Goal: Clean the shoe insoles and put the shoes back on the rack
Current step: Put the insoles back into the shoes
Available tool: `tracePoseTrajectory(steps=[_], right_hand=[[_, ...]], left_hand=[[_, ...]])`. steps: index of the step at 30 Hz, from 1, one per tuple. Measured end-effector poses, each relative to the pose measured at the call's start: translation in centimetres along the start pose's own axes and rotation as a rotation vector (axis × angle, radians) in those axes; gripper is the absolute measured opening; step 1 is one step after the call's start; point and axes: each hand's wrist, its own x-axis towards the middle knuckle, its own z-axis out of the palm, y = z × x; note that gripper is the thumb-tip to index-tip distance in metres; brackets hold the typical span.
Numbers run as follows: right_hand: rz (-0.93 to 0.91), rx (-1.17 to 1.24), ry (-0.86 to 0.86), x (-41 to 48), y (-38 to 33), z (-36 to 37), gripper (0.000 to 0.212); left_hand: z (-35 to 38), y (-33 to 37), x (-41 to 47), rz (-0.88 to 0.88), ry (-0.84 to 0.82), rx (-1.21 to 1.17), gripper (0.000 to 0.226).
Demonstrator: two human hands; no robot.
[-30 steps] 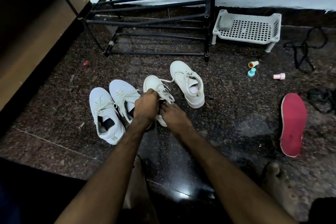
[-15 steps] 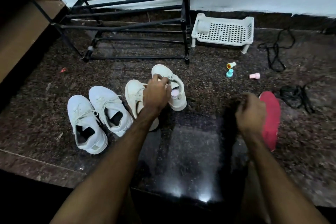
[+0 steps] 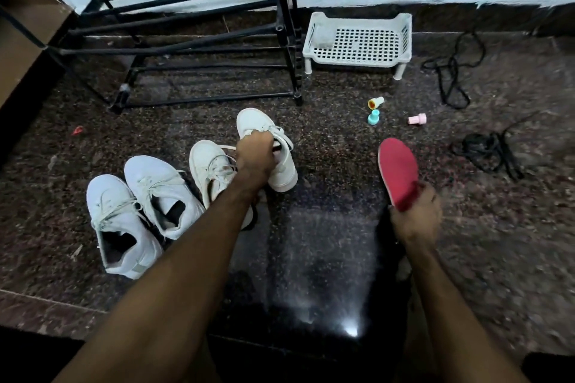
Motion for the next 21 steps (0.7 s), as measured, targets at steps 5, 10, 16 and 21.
tracePoseTrajectory(steps=[5, 10, 16, 21], right_hand=[[-0.088, -0.196, -0.06, -0.6, -1.9, 2.0, 0.078], [-0.338, 0.25, -0.441, -2.5, -8.4, 2.4, 0.05], [-0.439, 0.052, -0.6, -5.9, -11.1, 4.3, 0.051], [-0.34, 0.06, -0.473, -7.3, -10.8, 4.3, 0.035]], left_hand=[[0.5, -0.2, -4.4, -0.036, 0.098, -0.08, 0.026], [2.3, 0.3, -9.3, -0.076, 0.051, -0.23, 0.025], [2.3, 0.3, -10.6, -0.004, 0.039, -0.391, 0.023], [3.0, -0.6, -11.9, 0.082, 0.132, -0.461, 0.02]])
